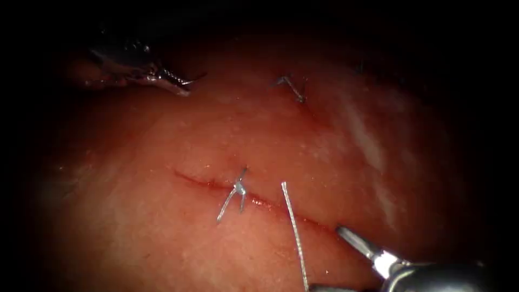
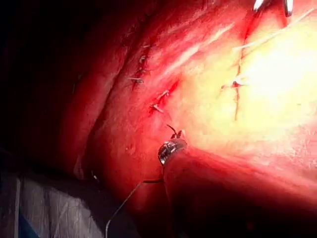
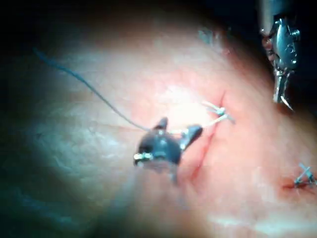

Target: Wound Closure

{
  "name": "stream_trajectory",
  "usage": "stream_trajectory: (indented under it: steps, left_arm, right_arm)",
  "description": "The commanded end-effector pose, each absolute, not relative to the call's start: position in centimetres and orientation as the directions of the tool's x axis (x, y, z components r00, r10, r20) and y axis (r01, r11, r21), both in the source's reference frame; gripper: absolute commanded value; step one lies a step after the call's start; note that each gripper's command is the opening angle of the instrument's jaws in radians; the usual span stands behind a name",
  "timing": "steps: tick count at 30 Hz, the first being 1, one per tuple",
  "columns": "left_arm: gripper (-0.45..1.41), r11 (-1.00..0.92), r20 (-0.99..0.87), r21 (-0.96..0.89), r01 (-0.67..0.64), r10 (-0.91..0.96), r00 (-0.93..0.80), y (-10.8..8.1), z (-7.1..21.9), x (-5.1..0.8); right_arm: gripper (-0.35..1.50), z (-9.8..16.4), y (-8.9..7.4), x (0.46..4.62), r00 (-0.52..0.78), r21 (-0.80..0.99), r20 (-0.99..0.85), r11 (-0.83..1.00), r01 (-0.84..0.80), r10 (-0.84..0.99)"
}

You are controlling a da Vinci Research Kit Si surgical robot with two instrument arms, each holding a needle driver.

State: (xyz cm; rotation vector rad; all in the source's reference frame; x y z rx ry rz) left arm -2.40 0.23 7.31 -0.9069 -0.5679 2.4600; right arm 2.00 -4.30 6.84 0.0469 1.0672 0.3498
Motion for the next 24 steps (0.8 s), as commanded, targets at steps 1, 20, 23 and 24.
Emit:
stream_trajectory:
  steps: [1,20,23,24]
  left_arm:
    - [-0.45,-0.843,-0.56,-0.481,-0.239,0.506,-0.657,0.2,7.3,-2.49]
    - [-0.45,-0.997,-0.955,-0.069,-0.045,0.079,-0.285,-1.0,5.8,-2.87]
    - [-0.45,-1.0,-0.98,-0.021,-0.014,0.024,-0.197,-1.0,5.5,-3.01]
    - [-0.45,-1.0,-0.985,-0.008,-0.005,0.009,-0.17,-1.1,5.4,-3.05]
  right_arm:
    - [1.28,6.8,-4.5,1.96,0.451,0.216,-0.845,0.955,-0.205,0.288]
    - [0.72,6.7,-3.5,1.76,0.298,0.41,-0.803,0.841,-0.354,0.517]
    - [0.71,6.8,-3.3,1.84,0.213,0.519,-0.77,0.785,-0.338,0.601]
    - [0.69,6.8,-3.3,1.87,0.196,0.553,-0.754,0.767,-0.326,0.627]
